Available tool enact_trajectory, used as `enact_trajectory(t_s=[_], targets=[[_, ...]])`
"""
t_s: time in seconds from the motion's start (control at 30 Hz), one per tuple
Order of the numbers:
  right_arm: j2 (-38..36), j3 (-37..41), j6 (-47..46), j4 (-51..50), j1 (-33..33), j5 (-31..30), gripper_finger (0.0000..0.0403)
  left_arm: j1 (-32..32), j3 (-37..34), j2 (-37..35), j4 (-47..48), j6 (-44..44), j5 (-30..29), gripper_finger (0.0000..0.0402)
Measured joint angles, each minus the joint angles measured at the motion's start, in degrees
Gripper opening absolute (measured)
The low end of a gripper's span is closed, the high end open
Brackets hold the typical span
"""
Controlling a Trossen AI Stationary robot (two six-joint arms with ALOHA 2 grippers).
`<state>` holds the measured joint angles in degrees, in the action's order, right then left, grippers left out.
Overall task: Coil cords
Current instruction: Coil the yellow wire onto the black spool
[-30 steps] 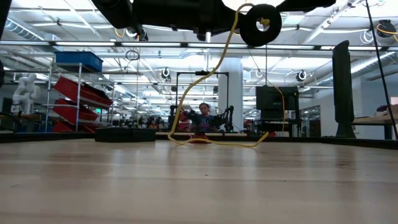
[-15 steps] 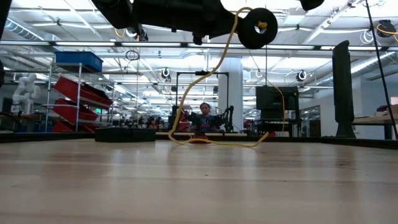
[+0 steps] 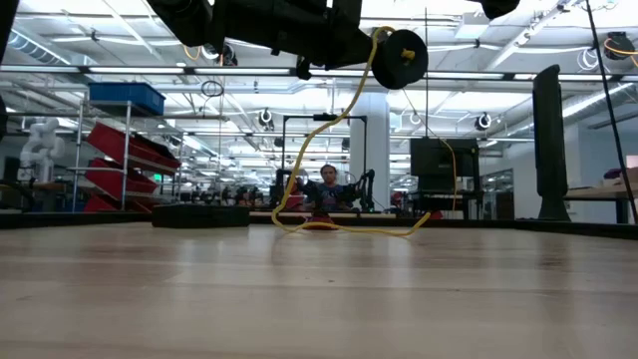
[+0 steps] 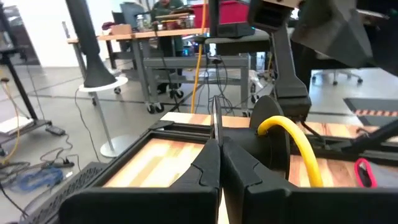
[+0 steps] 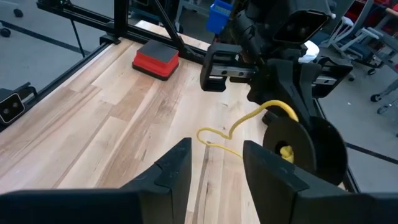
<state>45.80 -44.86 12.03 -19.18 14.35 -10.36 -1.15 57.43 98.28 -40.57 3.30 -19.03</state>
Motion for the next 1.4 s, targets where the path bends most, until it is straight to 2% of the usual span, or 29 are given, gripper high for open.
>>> enact_trajectory(t_s=[0.4,0.63,1.4], targets=[[0.0,0.0,0.0,0.04,0.0,-0.03,0.0132,-0.37,0.53,-0.02,-0.29,-4.58,-3.8,0.0],[0.0,0.0,0.0,0.02,-0.01,-0.04,0.0132,-0.37,3.0,-0.09,-0.51,-4.54,-4.0,0.0],[0.0,0.0,0.0,0.04,-0.02,-0.04,0.0132,-0.37,3.13,-0.09,0.83,-8.92,-5.45,0.0]])
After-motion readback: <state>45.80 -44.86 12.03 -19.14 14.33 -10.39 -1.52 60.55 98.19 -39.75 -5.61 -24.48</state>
